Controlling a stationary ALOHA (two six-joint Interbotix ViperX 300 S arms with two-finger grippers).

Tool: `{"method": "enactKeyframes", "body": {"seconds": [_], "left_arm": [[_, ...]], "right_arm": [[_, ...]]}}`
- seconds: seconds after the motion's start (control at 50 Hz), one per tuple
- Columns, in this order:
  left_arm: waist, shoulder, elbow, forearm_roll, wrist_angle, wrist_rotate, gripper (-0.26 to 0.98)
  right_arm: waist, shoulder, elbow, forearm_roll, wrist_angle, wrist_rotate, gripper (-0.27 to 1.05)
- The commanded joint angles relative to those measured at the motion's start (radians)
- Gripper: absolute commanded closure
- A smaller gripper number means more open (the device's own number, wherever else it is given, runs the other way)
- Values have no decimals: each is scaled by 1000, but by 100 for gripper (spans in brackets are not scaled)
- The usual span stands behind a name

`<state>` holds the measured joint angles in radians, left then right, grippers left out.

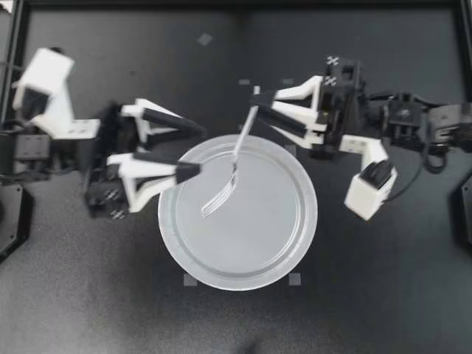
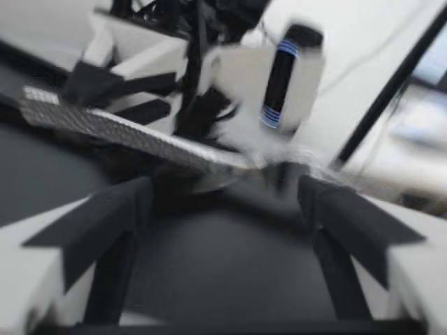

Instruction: Pick up the fork and place it on the plate.

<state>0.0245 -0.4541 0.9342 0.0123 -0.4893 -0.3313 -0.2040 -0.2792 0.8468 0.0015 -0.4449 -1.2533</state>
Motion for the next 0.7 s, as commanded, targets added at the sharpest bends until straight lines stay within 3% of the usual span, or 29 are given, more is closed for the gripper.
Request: {"method": "enactKeyframes", "body": {"seconds": [0.0, 0.1, 0.22, 0.44, 0.68], "left_arm": [[-3, -91, 17, 2, 115, 143, -3], [-3, -149, 52, -9, 245, 225, -3], [-15, -141, 78, -9, 267, 236, -3], [-21, -38, 58, -3, 230, 252, -3], [-23, -6, 57, 0, 132, 265, -3]], "right_arm": [[9, -97, -6, 69, 170, 43, 62], [5, -190, 6, 187, 420, 121, 62], [-31, -235, 49, 276, 678, 230, 64], [-66, -149, 103, 245, 968, 611, 70], [-64, -78, 158, 233, 997, 856, 70]]}}
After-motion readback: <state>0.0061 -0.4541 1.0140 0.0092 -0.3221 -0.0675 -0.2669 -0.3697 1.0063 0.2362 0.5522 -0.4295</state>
